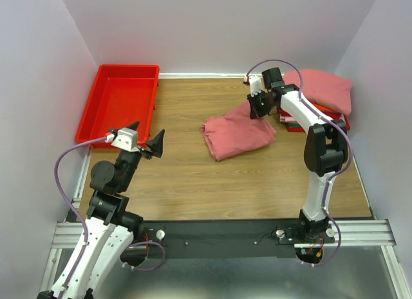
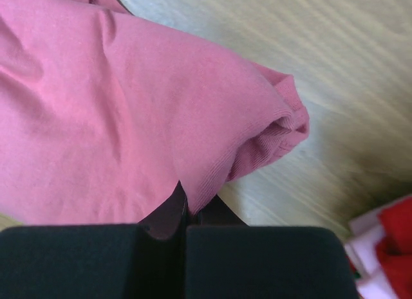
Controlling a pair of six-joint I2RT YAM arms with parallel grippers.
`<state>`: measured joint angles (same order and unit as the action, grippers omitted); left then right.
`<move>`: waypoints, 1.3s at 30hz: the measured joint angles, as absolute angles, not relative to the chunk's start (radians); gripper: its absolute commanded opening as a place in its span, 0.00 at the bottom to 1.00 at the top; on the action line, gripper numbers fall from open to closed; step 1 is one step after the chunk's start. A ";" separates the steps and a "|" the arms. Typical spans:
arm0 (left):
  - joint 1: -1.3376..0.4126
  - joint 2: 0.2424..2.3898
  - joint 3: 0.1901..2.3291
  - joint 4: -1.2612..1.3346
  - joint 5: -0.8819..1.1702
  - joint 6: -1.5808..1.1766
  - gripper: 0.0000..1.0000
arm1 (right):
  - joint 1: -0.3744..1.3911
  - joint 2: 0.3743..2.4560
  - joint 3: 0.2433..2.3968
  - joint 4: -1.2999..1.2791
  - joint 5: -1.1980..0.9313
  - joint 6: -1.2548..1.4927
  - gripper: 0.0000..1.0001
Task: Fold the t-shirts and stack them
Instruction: Neatly place the folded tshirt to the corner
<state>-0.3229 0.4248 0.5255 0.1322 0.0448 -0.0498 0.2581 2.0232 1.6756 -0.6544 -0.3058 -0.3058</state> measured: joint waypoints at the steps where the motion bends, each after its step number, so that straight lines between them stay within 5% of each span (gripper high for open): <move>1: -0.323 0.424 0.525 0.133 0.046 -0.050 0.92 | 0.258 2.021 1.685 -0.658 -0.290 -0.315 0.00; 39: -0.323 0.422 0.525 0.133 0.062 -0.050 0.92 | 0.258 1.842 1.994 -0.700 0.105 -0.464 0.00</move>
<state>-0.3229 0.4217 0.5247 0.1333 0.0620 -0.0498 0.2581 1.8420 1.9942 -0.7002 0.1047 -0.4644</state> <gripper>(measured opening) 0.921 0.016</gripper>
